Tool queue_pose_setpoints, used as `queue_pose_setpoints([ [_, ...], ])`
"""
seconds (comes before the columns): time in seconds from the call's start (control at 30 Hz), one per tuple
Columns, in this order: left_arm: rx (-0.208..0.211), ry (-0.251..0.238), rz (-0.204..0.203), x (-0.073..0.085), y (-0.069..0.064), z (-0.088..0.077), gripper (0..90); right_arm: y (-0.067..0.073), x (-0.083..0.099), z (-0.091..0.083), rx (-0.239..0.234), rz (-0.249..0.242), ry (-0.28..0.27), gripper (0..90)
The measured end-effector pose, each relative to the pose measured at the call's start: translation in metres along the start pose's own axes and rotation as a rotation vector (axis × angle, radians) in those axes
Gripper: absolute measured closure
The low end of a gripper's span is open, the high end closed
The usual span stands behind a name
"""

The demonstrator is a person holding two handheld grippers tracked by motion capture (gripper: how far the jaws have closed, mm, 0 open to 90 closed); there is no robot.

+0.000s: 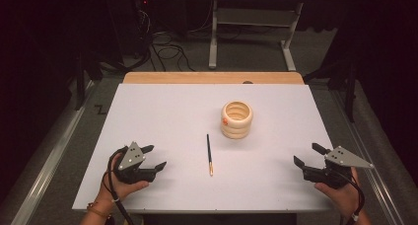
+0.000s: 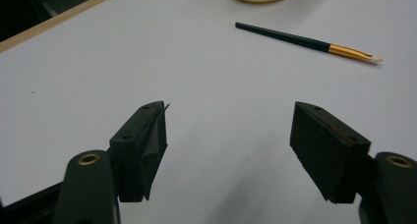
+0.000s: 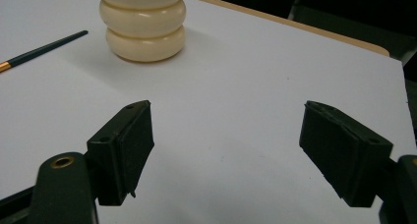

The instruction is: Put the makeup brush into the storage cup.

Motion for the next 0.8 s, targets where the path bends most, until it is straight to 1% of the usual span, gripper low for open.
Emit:
queue_pose_setpoints([
  [0.1,0.003,0.005,0.023,-0.004,-0.004,0.003,30.9,0.0,0.0,0.0,-0.001,-0.003,0.0,21.7],
  [0.3,0.017,0.008,0.042,-0.01,-0.007,0.004,31.0,0.001,-0.001,0.0,0.001,-0.005,-0.005,22.3],
  [0.4,0.016,0.017,0.057,-0.013,-0.008,0.005,31.3,0.001,-0.001,0.0,-0.001,-0.008,-0.003,22.3],
  [0.57,0.029,0.038,0.079,-0.016,-0.012,0.009,32.0,0.001,0.0,0.001,-0.004,-0.008,-0.001,22.2],
  [0.6,0.03,0.045,0.089,-0.017,-0.013,0.009,32.1,0.001,0.0,0.001,-0.005,-0.009,-0.001,22.3],
  [0.67,0.029,0.049,0.093,-0.017,-0.014,0.009,32.3,0.001,0.0,0.001,-0.006,-0.008,0.0,22.3],
  [0.77,0.034,0.049,0.11,-0.025,-0.016,0.01,32.6,0.002,0.0,0.001,-0.011,-0.008,0.001,22.2],
  [0.8,0.036,0.047,0.11,-0.026,-0.017,0.01,32.6,0.002,0.0,0.001,-0.011,-0.011,0.003,22.3],
])
Point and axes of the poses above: each handheld gripper's, and its own axes: z roughly forward along the jaws, x roughly out of its underside, y roughly to its left, the point moved 4 cm from there along z, roughly forward along the jaws, and after that the axes turned 12 degrees about -z, right-handed, at the moved point
